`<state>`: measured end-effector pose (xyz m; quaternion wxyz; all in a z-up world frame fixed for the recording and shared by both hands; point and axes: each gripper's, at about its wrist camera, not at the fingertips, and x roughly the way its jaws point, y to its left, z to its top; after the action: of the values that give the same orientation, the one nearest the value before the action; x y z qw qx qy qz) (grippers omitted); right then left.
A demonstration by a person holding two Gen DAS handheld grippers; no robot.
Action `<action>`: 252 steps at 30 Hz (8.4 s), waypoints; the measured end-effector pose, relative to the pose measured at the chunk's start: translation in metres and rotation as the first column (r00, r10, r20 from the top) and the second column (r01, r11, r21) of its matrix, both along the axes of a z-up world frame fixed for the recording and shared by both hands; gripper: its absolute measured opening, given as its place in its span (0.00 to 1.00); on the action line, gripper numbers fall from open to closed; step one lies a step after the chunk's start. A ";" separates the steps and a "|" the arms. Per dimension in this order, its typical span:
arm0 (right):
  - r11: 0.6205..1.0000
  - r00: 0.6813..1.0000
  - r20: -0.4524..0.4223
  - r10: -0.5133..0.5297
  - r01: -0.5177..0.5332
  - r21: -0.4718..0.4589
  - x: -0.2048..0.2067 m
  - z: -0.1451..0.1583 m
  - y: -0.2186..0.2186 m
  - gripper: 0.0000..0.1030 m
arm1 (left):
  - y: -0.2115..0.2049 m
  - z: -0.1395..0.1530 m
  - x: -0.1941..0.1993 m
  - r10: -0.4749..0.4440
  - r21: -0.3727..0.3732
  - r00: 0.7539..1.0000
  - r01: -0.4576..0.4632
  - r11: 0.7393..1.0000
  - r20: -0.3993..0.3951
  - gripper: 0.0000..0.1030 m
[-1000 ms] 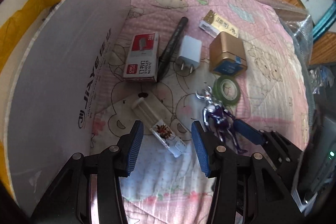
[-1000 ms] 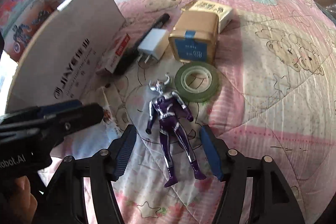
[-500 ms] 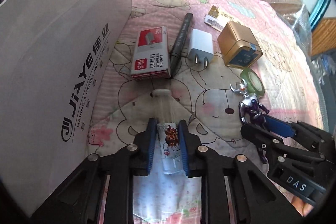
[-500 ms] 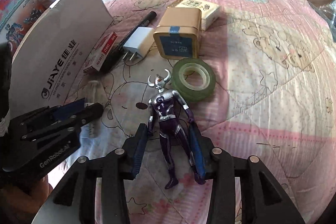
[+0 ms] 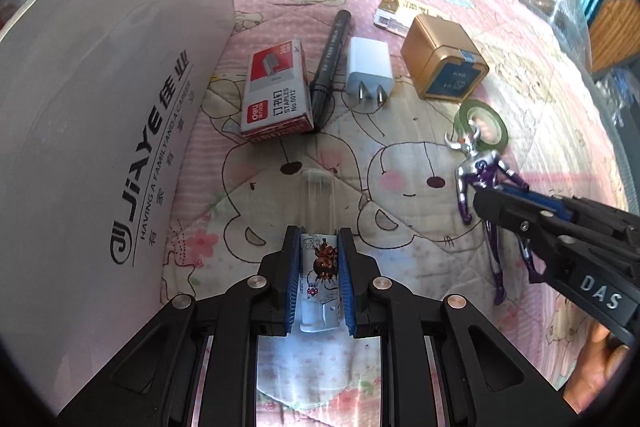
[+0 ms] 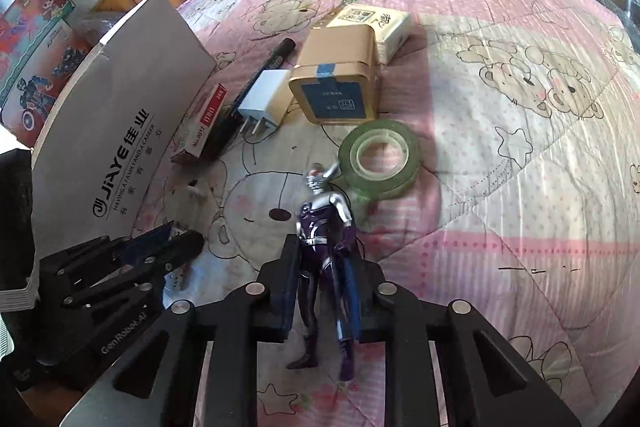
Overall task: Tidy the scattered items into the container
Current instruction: 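Close the right tool on the purple figure while the left tool grasps the clear bottle, then carry the purple figure and clear bottle in both tools over the white box, then open the right tool to drop the figure while the left tool releases the bottle, then withdraw both open tools from the box toward the remaining items, then close the left tool on the red staples box while the right tool grasps the gold box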
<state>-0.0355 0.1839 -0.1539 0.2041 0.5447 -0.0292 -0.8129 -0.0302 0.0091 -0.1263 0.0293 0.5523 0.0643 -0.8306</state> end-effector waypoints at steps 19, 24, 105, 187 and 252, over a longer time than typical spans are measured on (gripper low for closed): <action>1.000 0.999 -0.048 -0.017 0.017 0.002 0.005 -0.004 -0.017 0.19 | -0.030 0.007 0.013 -0.068 0.075 0.998 0.069 0.995 -0.009 0.17; 0.999 0.998 -0.057 -0.032 0.031 -0.015 0.007 -0.001 -0.025 0.19 | -0.037 0.004 0.016 -0.055 0.106 0.998 0.056 0.993 -0.011 0.17; 0.938 0.902 -0.285 0.325 -0.345 -0.019 -0.028 0.156 -0.207 0.19 | -0.220 0.081 -0.037 0.279 0.436 0.959 -0.230 0.870 -0.050 0.17; 0.934 0.935 -0.019 0.354 -0.354 -0.044 -0.063 0.105 -0.272 0.37 | -0.263 0.080 -0.009 0.491 0.318 0.870 -0.454 0.832 -0.043 0.36; 0.977 0.991 -0.026 -0.133 0.127 -0.172 -0.074 0.041 0.012 0.75 | -0.020 0.023 -0.079 0.069 0.129 0.997 -0.063 0.990 -0.044 0.52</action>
<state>-0.1094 0.1954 -0.1133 0.1969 0.5069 -0.1303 -0.8290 -0.1089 -0.0110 -0.1035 0.0198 0.5304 0.1363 -0.8365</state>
